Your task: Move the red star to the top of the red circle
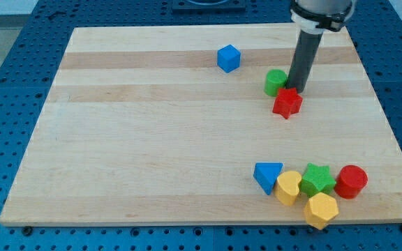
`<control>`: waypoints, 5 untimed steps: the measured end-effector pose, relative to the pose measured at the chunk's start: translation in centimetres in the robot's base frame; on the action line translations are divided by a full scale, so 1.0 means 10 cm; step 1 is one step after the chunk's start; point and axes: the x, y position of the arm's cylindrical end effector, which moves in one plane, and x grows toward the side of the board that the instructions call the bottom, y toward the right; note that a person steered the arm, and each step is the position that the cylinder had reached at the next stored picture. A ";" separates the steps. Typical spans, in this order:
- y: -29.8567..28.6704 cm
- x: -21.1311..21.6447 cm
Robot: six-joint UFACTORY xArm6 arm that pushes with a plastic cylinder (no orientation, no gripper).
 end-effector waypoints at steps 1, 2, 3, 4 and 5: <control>-0.07 0.16; -0.07 0.54; -0.07 0.90; -0.07 0.91; -0.17 0.52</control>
